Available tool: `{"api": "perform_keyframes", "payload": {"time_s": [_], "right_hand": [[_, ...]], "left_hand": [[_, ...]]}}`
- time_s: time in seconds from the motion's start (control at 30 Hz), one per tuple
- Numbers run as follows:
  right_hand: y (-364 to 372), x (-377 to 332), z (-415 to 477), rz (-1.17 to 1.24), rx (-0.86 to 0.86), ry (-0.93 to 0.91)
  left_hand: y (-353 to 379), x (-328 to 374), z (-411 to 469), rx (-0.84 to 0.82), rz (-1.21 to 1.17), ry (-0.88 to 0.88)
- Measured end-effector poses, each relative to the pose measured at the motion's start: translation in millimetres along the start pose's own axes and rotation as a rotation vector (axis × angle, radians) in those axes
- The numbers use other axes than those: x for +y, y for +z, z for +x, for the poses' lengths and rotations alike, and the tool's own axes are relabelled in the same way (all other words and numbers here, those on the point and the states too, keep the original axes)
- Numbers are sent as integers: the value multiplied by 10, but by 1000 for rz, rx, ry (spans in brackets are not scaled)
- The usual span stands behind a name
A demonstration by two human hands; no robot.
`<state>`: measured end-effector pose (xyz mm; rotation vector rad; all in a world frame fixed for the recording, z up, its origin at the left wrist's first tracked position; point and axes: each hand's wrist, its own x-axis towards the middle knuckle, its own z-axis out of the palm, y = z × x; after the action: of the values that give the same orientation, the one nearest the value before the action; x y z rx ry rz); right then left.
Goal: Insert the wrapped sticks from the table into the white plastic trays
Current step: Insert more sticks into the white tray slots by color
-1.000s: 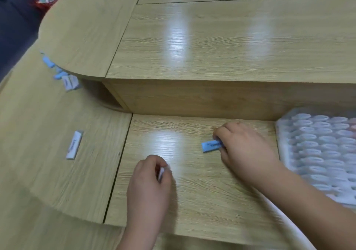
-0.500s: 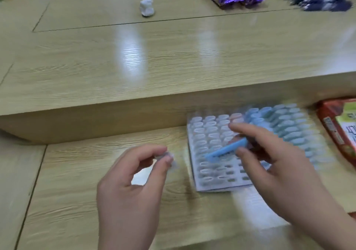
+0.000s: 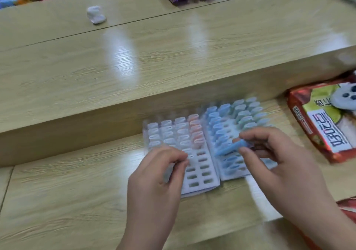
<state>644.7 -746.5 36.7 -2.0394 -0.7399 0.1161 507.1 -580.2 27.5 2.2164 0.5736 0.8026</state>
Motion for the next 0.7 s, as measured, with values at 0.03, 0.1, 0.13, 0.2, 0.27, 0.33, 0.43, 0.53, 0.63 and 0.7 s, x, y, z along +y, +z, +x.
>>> {"api": "perform_keyframes", "payload": {"time_s": [0.03, 0.1, 0.13, 0.2, 0.27, 0.33, 0.43, 0.53, 0.63, 0.7], "right_hand": [[-19, 34, 0, 25, 13, 9], [-54, 88, 17, 82, 41, 16], [-69, 113, 32, 105, 51, 12], [-94, 148, 60, 133, 49, 0], [-113, 175, 87, 156, 49, -10], [-123, 197, 101, 168, 48, -20], [-131, 199, 102, 196, 59, -23], [-124, 197, 97, 193, 71, -44], [-128, 202, 95, 209, 76, -54], [-139, 207, 105, 211, 76, -63]], "left_hand": [[30, -9, -20, -8, 26, 7], [80, -21, -54, -5, 66, 17], [104, -28, -67, -4, 86, 27], [143, -33, -93, -8, 135, 60], [148, -33, -101, -8, 162, 62], [143, -38, -107, -16, 171, 36], [126, -50, -123, -13, 190, 46], [124, -84, -125, -58, 221, 105], [169, -117, -129, -115, 313, 176], [206, -107, -139, -124, 376, 203]]}}
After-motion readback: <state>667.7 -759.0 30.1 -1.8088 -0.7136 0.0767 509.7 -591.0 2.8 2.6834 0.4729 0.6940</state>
